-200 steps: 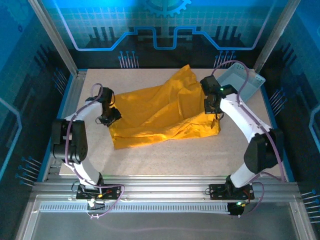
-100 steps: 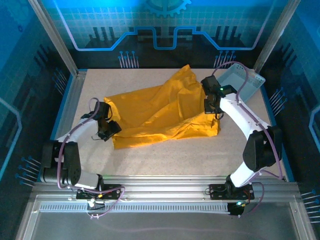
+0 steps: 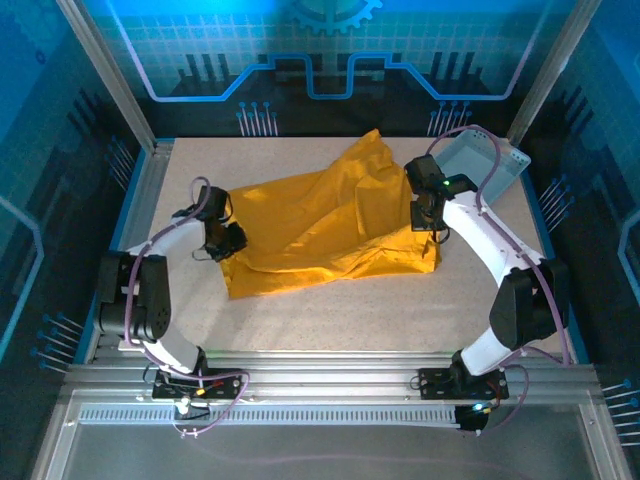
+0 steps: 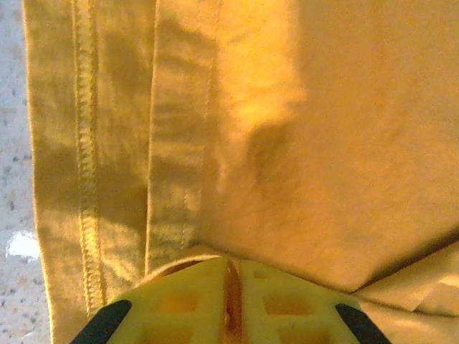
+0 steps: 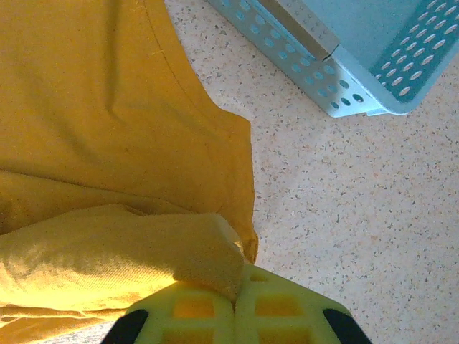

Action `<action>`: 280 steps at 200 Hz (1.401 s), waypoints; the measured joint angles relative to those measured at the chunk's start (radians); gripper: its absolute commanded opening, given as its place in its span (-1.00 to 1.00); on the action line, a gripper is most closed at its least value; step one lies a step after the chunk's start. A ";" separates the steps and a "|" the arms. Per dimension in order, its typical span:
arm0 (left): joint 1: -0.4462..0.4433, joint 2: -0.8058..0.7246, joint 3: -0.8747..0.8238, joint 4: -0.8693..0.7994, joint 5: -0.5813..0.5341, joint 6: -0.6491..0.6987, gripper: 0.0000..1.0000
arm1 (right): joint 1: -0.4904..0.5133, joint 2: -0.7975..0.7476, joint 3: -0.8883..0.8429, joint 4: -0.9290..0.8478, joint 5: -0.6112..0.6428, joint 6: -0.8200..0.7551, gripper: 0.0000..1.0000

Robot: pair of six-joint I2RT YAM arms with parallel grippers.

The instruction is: Fold the inside-out t-shirt

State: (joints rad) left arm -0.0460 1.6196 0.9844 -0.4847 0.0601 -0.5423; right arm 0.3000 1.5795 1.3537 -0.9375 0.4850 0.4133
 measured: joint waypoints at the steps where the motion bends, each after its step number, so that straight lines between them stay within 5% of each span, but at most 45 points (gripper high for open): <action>1: 0.000 0.002 0.003 0.000 -0.001 0.000 -0.77 | 0.000 0.000 0.000 0.000 0.000 0.000 -1.00; 37: 0.000 0.073 0.072 0.002 -0.002 0.003 -0.75 | 0.000 0.000 0.000 0.001 0.001 0.000 -1.00; 57: 0.001 0.132 0.105 -0.003 -0.003 0.001 -0.53 | 0.000 0.000 0.000 0.002 0.001 0.000 -1.00; 71: 0.003 0.158 0.119 -0.008 -0.012 0.000 -0.20 | 0.000 0.000 0.000 0.005 0.001 0.000 -1.00; 91: 0.005 0.148 0.118 -0.023 -0.041 -0.006 -0.06 | 0.000 0.000 0.000 0.005 0.000 -0.001 -1.00; 164: -0.004 -0.151 -0.054 -0.033 -0.067 -0.017 -0.10 | 0.000 0.000 0.000 0.008 -0.008 -0.004 -1.00; 280: -0.026 0.023 -0.051 0.006 -0.013 -0.016 -0.24 | 0.000 0.000 0.000 0.008 -0.015 -0.004 -1.00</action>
State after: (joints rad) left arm -0.0715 1.6421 0.9333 -0.4782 0.0467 -0.5579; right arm 0.2996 1.5799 1.3537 -0.9291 0.4698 0.4095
